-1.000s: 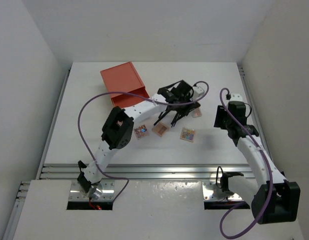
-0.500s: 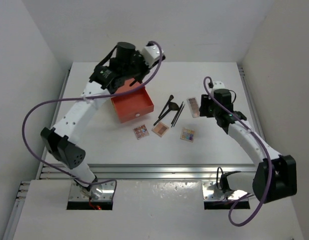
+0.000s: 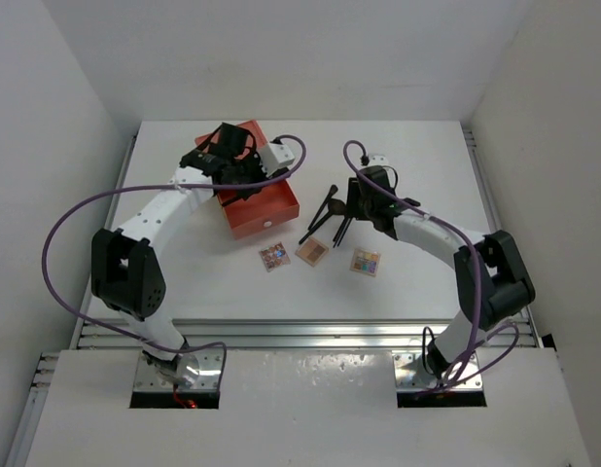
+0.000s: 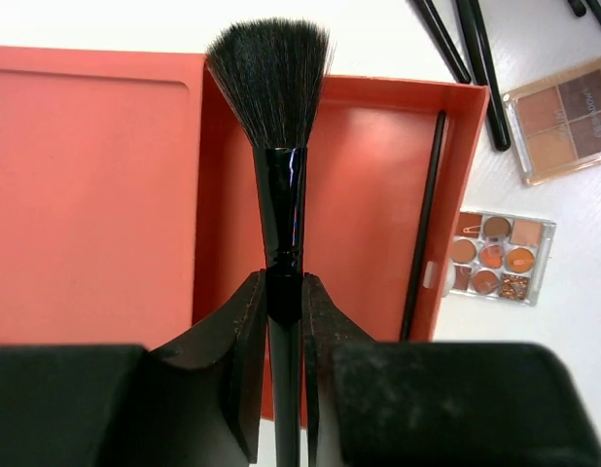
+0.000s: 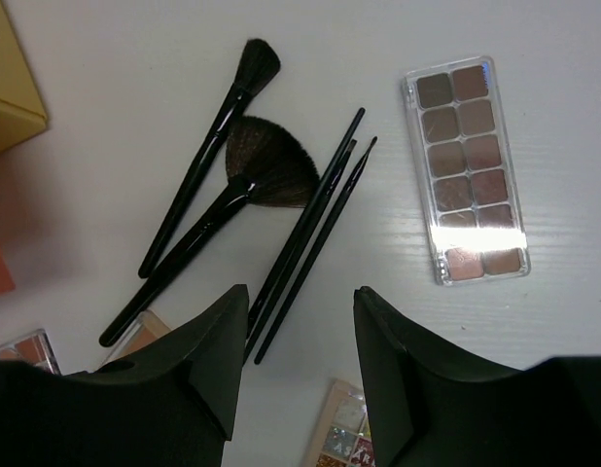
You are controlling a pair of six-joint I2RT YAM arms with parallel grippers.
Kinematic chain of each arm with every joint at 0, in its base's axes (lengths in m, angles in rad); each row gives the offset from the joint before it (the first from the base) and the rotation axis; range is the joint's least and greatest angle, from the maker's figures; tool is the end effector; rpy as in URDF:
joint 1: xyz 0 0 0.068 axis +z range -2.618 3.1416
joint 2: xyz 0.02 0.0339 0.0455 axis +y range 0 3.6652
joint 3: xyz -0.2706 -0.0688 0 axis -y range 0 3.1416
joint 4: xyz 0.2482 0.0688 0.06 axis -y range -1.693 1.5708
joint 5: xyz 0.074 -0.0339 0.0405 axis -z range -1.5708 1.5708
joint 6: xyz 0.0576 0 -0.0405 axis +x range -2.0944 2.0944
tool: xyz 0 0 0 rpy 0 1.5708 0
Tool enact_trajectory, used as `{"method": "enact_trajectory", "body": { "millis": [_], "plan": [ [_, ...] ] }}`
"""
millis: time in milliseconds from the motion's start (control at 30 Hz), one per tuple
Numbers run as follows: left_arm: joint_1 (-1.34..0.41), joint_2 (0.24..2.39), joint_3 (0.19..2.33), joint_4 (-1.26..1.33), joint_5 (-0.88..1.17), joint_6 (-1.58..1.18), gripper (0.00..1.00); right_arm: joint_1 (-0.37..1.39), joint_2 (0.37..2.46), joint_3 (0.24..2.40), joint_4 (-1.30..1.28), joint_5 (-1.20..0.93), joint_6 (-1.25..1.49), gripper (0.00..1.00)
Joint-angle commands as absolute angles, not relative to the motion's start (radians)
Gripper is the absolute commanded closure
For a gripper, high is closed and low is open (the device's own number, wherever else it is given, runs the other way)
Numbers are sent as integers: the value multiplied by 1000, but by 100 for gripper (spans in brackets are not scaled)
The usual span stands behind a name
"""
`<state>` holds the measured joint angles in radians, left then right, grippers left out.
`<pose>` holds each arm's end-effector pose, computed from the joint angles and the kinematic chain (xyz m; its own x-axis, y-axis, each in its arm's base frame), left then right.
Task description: Organize the makeup
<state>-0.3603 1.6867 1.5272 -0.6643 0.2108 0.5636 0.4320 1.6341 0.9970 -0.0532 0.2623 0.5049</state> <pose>0.3648 -0.1503 0.3065 -0.3252 0.6808 -0.6564 0.7707 0.5930 0.2332 0.3443 0.1423 0.2016 -0.6139 0.2314 -0.7547 0.0847 0.9699 0.2285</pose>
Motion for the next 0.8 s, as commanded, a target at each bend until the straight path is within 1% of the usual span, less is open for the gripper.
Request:
{"method": "enact_trajectory", "body": {
  "millis": [0,167,300,367,533,767],
  "plan": [
    [-336,1681,1520,-583,284,617,100,434,1655,1043,-8,324,571,52],
    [-336,1712,1531,-546,308,601,100,433,1678,1062,-48,327,542,52],
    [-301,1712,1441,-445,339,517,100,433,1671,1039,-51,324,534,52],
    [-301,1712,1440,-433,339,494,100,434,1671,1032,-57,324,528,52],
    [-281,1712,1402,-420,265,341,100,431,1655,1016,-66,327,517,52],
    [-290,1712,1371,-399,239,319,100,434,1654,1017,-64,321,492,52]
  ]
}}
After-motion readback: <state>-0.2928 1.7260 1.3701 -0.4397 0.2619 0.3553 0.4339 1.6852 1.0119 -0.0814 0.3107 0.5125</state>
